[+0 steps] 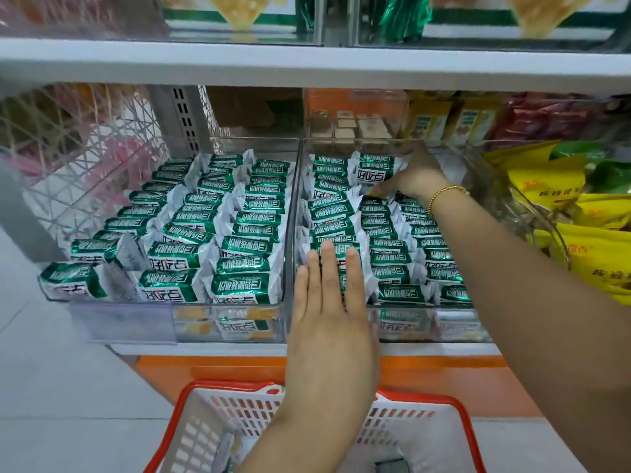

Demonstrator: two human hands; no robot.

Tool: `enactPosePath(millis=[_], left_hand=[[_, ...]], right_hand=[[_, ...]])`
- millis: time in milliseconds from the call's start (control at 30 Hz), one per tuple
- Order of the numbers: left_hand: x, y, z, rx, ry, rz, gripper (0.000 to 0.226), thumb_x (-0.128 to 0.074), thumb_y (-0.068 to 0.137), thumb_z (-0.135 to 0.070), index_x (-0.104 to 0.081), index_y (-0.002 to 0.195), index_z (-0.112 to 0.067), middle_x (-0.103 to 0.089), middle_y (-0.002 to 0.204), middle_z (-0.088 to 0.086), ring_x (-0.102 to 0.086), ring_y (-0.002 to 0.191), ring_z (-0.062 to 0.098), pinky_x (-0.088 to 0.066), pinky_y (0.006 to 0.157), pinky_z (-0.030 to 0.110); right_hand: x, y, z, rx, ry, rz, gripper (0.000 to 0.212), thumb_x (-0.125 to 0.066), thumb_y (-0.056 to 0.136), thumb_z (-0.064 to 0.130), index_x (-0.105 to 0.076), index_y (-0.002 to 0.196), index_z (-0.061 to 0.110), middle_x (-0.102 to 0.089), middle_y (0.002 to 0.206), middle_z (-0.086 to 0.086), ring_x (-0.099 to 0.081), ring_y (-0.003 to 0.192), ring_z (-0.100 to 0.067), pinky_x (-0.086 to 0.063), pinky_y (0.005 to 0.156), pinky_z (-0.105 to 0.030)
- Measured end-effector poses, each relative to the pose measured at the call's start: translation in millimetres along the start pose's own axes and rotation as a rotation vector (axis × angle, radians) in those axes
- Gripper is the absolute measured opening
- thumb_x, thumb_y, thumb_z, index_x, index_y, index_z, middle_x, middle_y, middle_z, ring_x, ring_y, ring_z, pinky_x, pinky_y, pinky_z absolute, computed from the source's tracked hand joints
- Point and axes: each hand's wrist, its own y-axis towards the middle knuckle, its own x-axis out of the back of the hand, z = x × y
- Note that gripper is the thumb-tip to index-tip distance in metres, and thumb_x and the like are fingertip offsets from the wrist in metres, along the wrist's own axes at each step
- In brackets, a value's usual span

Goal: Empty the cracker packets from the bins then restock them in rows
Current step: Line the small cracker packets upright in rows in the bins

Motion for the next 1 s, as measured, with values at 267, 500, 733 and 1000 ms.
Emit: enactPosePath(millis=[267, 500, 733, 1000], left_hand=[[-0.4, 4.4, -7.5, 0.056, -0.001, 0.004, 0.085, -0.079, 0.067, -0.032, -0.045, 0.136, 0.002, -0.042, 0.137, 0.033, -0.043, 0.128, 0.045, -0.022, 0.105, 0.048], [3.3, 6.9, -3.9, 0.033, -0.022, 0.031, 0.092, -0.083, 0.060, -0.038, -0.043, 0.136, -0.008, -0.047, 0.137, 0.026, -0.048, 0.128, 0.036, -0.033, 0.109, 0.046], [8.6, 11.1, -16.3, 0.167, -0.084, 0.202, 0.088, -0.048, 0.096, -0.038, 0.026, 0.140, -0.018, 0.026, 0.147, 0.026, 0.008, 0.145, 0.038, 0.016, 0.109, 0.037], [23.2, 6.7, -12.6, 0.122, -0.253, 0.199, 0.089, -0.053, 0.092, -0.046, 0.007, 0.152, -0.019, 0.015, 0.157, 0.019, 0.011, 0.146, 0.030, 0.011, 0.116, 0.036]], right_hand=[[-7.5, -45.1, 50.3, 0.163, -0.406, -0.010, 0.036, -0.051, 0.096, 0.043, -0.058, 0.089, 0.008, -0.059, 0.081, -0.005, -0.060, 0.076, -0.022, -0.052, 0.064, -0.028], [-34.3, -63.1, 45.3, 0.064, -0.372, 0.275, 0.066, -0.063, 0.086, 0.052, -0.054, 0.120, -0.004, -0.059, 0.101, -0.011, -0.061, 0.095, -0.028, -0.052, 0.074, -0.035], [-41.4, -69.6, 38.2, 0.255, -0.378, 0.056, 0.041, -0.066, 0.089, 0.035, -0.066, 0.109, 0.000, -0.067, 0.108, -0.015, -0.062, 0.097, -0.027, -0.048, 0.080, -0.031], [-11.5, -107.7, 30.2, 0.380, -0.237, 0.020, 0.034, -0.048, 0.099, 0.030, -0.058, 0.121, 0.006, -0.059, 0.093, -0.003, -0.051, 0.081, -0.014, -0.038, 0.069, -0.021]])
